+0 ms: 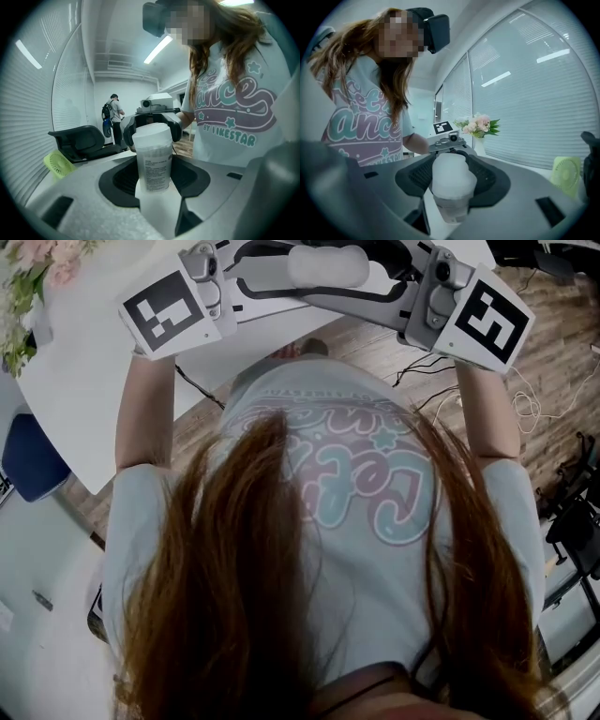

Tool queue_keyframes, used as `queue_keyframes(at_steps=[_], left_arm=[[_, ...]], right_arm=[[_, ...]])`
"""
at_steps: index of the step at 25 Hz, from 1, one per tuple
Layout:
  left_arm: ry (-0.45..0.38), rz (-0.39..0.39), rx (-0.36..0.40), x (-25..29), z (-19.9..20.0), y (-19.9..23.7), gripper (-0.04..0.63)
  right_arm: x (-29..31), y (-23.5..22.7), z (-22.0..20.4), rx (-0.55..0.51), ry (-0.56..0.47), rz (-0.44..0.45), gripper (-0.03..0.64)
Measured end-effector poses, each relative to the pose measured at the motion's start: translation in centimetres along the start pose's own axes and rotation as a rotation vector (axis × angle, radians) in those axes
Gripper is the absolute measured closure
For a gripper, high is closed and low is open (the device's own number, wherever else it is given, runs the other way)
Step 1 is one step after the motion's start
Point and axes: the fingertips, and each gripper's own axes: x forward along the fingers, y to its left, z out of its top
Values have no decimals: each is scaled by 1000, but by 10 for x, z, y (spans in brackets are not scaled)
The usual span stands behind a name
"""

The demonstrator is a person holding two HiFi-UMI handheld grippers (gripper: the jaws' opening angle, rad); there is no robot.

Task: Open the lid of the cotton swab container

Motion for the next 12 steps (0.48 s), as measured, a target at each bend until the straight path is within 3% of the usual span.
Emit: queue_keyframes(at_steps=[7, 12], left_arm=[[14, -9, -1, -2, -6, -6, 406], [-12, -8, -29, -1, -4, -5, 405]], right_arm=[[6, 5, -3, -10, 2, -3, 397], [5, 5, -1, -80, -14, -23, 387]])
